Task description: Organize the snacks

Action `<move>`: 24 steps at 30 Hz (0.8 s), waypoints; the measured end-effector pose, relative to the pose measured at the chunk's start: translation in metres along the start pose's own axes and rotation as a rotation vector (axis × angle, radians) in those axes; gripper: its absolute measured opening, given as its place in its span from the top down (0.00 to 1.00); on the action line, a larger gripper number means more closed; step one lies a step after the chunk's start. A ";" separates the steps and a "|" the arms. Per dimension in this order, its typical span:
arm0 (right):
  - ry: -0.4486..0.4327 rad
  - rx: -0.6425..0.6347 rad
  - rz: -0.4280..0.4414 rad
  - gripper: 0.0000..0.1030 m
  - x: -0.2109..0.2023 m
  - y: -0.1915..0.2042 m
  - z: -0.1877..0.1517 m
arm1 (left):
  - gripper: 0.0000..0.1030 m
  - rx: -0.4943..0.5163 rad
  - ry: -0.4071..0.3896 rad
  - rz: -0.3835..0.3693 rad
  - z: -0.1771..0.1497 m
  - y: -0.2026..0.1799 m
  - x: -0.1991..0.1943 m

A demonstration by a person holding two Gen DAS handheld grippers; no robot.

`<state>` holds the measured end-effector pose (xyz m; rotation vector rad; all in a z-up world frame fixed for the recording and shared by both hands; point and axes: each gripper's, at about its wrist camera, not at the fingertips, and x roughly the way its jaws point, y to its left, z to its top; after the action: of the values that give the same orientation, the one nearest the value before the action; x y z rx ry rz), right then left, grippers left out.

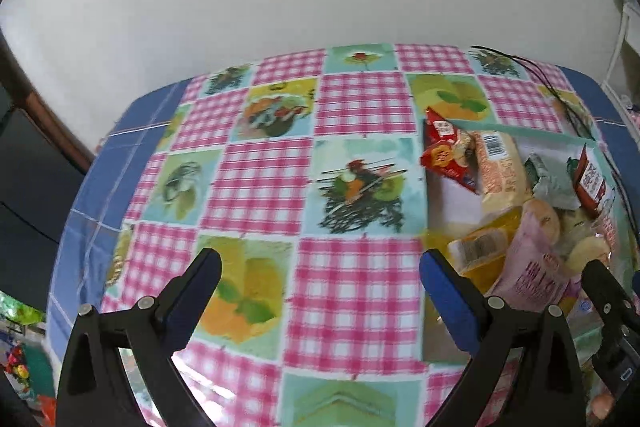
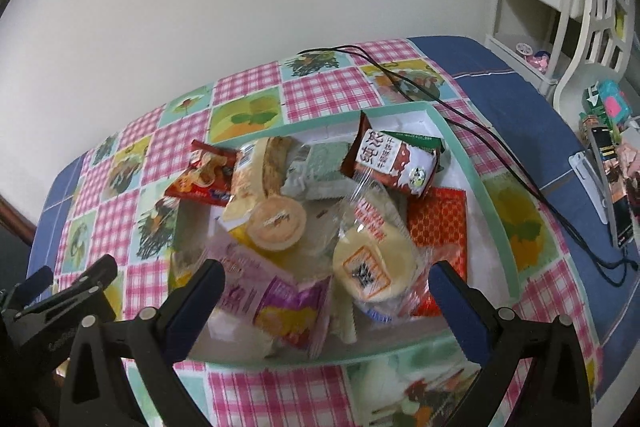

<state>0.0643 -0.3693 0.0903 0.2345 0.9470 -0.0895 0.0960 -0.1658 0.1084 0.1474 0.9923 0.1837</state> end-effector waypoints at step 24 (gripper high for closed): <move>-0.017 -0.048 0.002 0.00 -0.042 0.007 -0.049 | 0.04 0.008 0.070 0.006 -0.058 0.033 -0.034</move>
<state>0.0020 -0.3522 0.0975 0.1903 0.9311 -0.0674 0.0263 -0.1386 0.1114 0.1519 1.0628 0.1915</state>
